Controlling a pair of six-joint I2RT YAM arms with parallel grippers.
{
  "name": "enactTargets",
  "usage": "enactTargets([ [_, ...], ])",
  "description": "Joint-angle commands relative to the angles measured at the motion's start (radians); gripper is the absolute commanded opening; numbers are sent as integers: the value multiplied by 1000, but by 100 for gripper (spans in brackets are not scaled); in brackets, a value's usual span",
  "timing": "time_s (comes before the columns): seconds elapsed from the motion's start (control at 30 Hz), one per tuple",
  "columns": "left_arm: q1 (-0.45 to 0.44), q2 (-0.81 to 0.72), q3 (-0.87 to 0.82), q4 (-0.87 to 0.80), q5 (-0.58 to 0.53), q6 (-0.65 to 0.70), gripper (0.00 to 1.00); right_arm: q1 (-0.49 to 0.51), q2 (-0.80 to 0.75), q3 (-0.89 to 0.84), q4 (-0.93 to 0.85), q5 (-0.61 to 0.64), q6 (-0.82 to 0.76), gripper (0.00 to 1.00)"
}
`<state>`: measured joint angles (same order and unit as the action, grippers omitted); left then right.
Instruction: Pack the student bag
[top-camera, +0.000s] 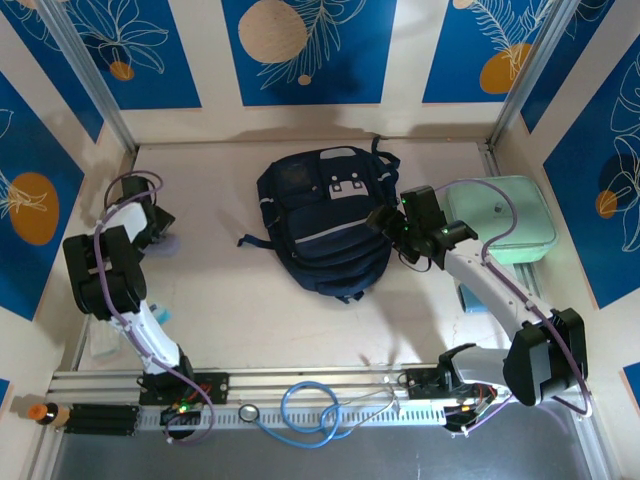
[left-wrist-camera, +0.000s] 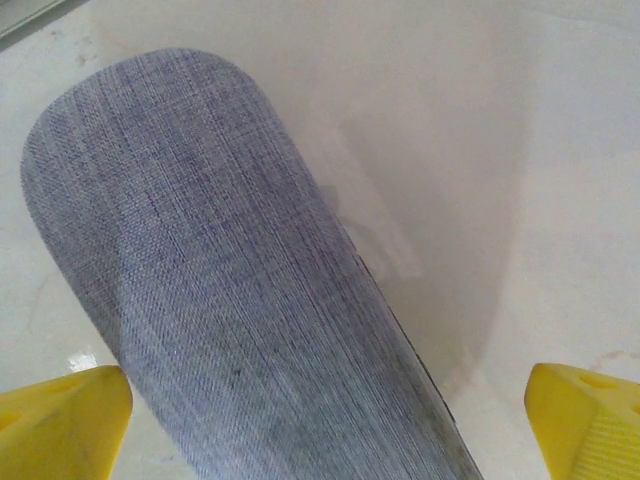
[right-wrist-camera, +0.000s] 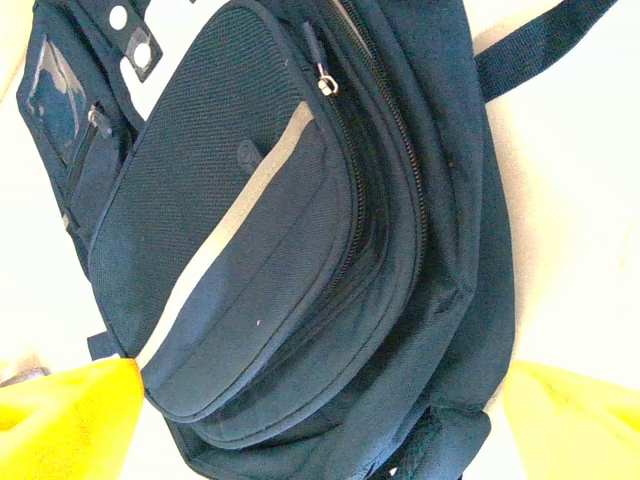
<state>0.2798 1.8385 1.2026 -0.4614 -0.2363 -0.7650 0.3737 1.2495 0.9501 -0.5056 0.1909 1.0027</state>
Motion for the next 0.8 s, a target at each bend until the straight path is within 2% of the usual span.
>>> enactTargets([
  [0.0, 18, 49, 48, -29, -6, -52, 100, 8, 5, 27, 8, -22, 12, 92],
  [0.2, 18, 92, 70, -80, -51, -77, 95, 17, 2, 31, 13, -15, 23, 90],
  [0.37, 18, 97, 60, -69, -47, -80, 92, 39, 14, 45, 7, 7, 22, 89],
  [0.5, 18, 97, 54, -56, -40, -71, 84, 45, 26, 51, 9, 4, 25, 89],
  [0.63, 18, 90, 33, 2, 22, -39, 71, 44, 31, 50, 11, 1, 28, 89],
  [0.77, 16, 64, 0, 49, 97, -12, 65, 45, 29, 49, 19, -4, 24, 89],
])
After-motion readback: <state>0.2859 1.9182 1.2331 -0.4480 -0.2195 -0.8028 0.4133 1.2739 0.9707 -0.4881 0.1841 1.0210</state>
